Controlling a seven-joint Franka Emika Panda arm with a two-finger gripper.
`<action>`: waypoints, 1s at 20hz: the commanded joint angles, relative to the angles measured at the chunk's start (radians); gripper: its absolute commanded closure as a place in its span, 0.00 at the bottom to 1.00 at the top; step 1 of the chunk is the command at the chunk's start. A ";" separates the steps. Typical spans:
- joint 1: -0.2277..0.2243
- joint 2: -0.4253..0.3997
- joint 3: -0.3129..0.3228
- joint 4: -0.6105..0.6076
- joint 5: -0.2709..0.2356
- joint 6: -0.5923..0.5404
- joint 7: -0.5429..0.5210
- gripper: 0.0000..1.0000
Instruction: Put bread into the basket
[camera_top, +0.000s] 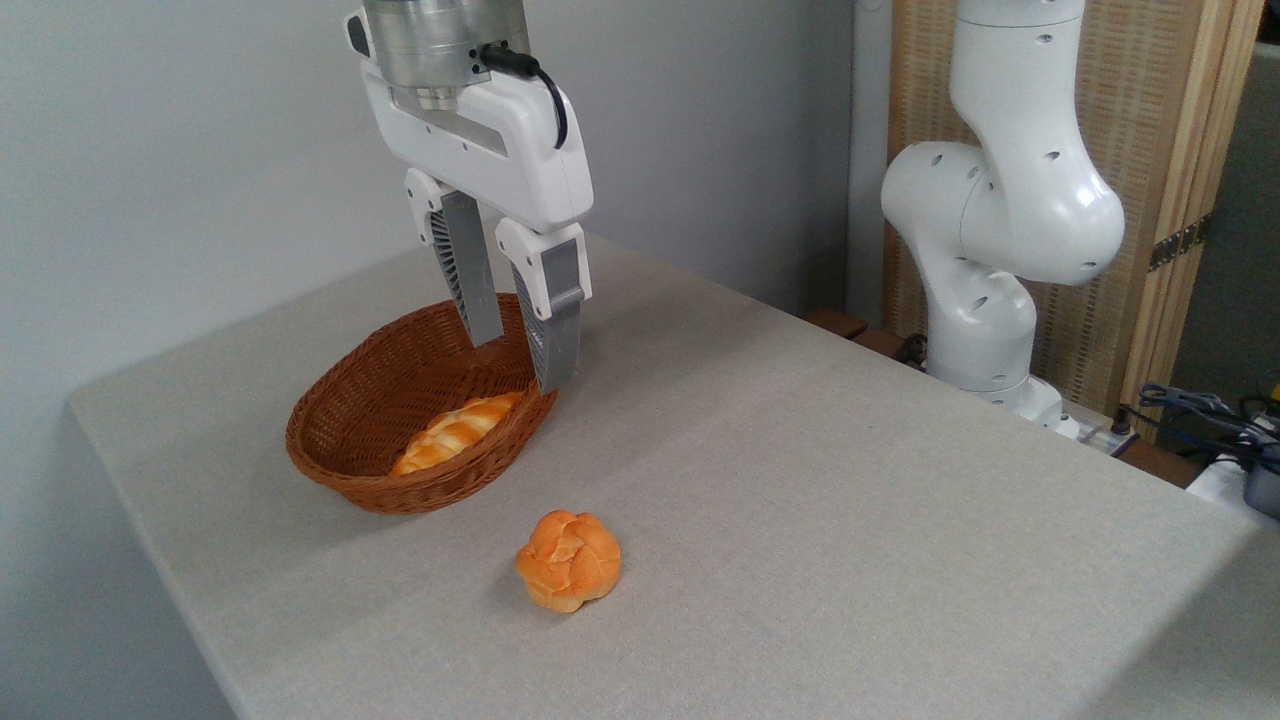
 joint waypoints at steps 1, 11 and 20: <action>0.004 -0.001 0.004 0.012 -0.016 -0.032 0.000 0.00; 0.003 -0.001 0.007 -0.002 -0.015 -0.029 0.002 0.00; -0.013 -0.002 0.007 -0.123 0.022 0.066 0.037 0.00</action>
